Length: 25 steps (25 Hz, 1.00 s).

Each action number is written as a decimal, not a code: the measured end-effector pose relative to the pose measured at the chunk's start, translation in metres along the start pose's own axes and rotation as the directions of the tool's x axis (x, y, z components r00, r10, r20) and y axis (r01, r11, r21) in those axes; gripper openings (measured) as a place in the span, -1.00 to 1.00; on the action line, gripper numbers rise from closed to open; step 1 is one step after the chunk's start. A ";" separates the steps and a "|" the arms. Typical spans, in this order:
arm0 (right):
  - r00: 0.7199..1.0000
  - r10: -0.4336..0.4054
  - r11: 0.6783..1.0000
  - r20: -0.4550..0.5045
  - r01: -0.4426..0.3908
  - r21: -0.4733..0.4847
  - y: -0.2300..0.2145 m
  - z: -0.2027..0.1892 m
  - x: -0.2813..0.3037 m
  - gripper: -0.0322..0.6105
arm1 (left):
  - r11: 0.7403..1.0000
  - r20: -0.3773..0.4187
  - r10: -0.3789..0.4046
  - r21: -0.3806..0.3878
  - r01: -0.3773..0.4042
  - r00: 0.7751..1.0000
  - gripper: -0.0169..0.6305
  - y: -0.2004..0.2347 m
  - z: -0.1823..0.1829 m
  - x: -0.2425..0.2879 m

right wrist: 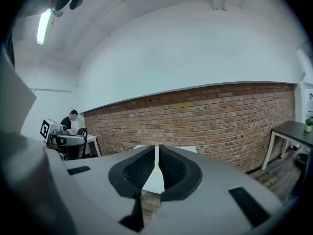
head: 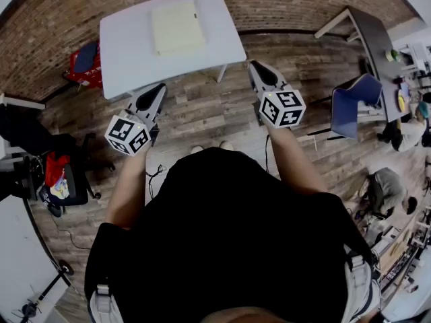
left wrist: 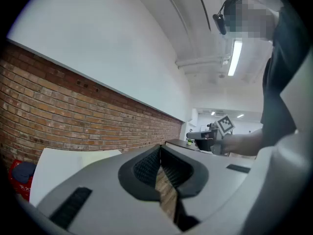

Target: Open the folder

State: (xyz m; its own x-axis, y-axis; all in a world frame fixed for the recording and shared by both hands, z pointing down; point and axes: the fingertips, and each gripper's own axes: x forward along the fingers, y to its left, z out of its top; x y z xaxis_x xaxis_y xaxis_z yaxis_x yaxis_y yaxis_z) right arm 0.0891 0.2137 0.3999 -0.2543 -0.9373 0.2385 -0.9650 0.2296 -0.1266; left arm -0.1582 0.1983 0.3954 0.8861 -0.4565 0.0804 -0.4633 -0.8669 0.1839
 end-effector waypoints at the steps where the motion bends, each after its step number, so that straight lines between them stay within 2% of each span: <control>1: 1.000 -0.001 1.000 -0.002 0.001 0.000 0.002 0.000 0.000 -0.75 | 1.000 -0.003 0.000 0.000 0.000 1.000 -0.91 0.001 -0.001 -0.002; 12: 1.000 -0.013 1.000 -0.003 0.013 0.005 0.023 -0.004 0.002 -0.75 | 1.000 -0.006 -0.007 0.002 0.007 1.000 -0.91 0.008 -0.002 -0.024; 18: 1.000 -0.003 1.000 0.031 0.002 0.028 0.035 0.002 0.003 -0.75 | 1.000 -0.003 0.003 0.002 -0.003 1.000 -0.91 0.018 0.000 -0.036; 25: 1.000 -0.021 1.000 0.009 0.021 0.019 0.032 0.002 0.007 -0.75 | 1.000 0.003 0.009 0.004 -0.009 1.000 -0.91 0.023 0.003 -0.039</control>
State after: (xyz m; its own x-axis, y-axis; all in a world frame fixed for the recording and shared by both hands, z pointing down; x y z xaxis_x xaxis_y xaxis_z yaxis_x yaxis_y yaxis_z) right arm 0.0565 0.2142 0.3957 -0.2337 -0.9441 0.2326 -0.9686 0.2052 -0.1403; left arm -0.2037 0.1960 0.3932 0.8817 -0.4650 0.0795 -0.4715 -0.8634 0.1794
